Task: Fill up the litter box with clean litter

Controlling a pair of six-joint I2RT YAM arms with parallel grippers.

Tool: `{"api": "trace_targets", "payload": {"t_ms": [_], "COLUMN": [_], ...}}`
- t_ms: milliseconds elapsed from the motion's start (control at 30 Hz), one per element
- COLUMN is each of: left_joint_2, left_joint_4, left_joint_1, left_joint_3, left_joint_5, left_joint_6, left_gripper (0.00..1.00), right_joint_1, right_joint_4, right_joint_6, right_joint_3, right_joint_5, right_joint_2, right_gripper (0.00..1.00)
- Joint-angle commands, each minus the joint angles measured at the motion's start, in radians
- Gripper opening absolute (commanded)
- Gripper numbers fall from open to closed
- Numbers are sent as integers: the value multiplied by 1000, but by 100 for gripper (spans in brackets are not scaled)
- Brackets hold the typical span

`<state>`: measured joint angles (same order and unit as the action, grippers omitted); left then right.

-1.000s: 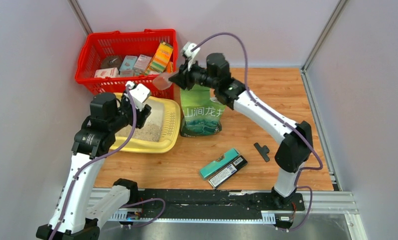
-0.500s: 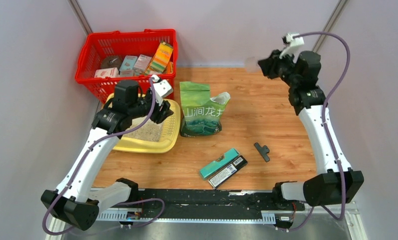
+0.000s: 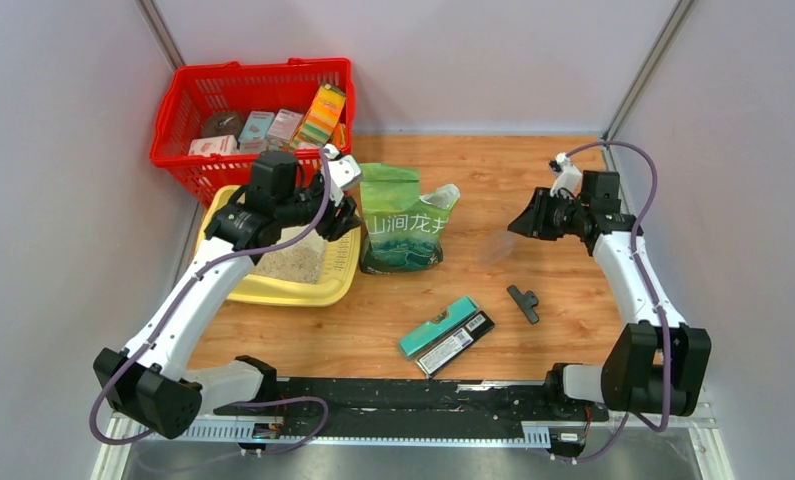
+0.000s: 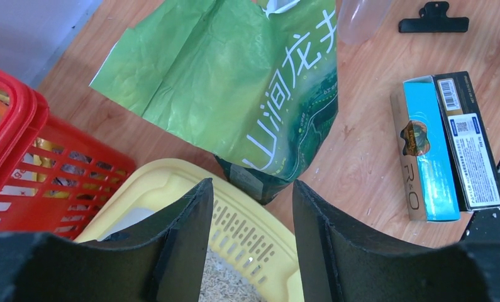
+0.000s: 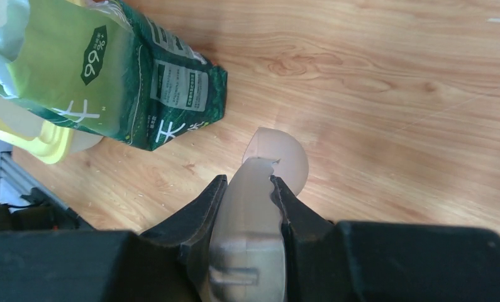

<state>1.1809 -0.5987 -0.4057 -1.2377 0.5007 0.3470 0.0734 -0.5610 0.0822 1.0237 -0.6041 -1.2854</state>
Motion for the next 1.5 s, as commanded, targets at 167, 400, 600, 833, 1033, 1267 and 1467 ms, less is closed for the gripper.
{"api": "trace_targets", "payload": {"t_ms": [167,400,600,833,1033,1267,1467], "left_joint_2": [8,-4,-12,-4,26,100,206], "left_joint_4": [16,19,10,30,131,241,332], "left_joint_1": [-21,-22,-21,-21,-10,56,62], "left_joint_3": [-52,-28,-20,4,24,3,-31], "left_joint_5": [19,-16,-27,-63,-149,-156,-93], "left_joint_6": [23,30,49,41,-54,-209,-261], "left_gripper": [57,57,57,60,74,75,75], "right_joint_1": [133,169,199,155,-23,-237,-285], "right_joint_4": [113,-77,-65,-2,112,124,142], "right_joint_6": [88,-146,-171,-139,-88,-182,-186], "right_joint_3": [4,122,162,219,256,260,286], "right_joint_5": [-186,-175,-4,-52,-308,-261,-306], "right_joint_2": [-247,-391,-332,-192,-140,-170,-239], "right_gripper": [11,60,92,100,100,100,99]}}
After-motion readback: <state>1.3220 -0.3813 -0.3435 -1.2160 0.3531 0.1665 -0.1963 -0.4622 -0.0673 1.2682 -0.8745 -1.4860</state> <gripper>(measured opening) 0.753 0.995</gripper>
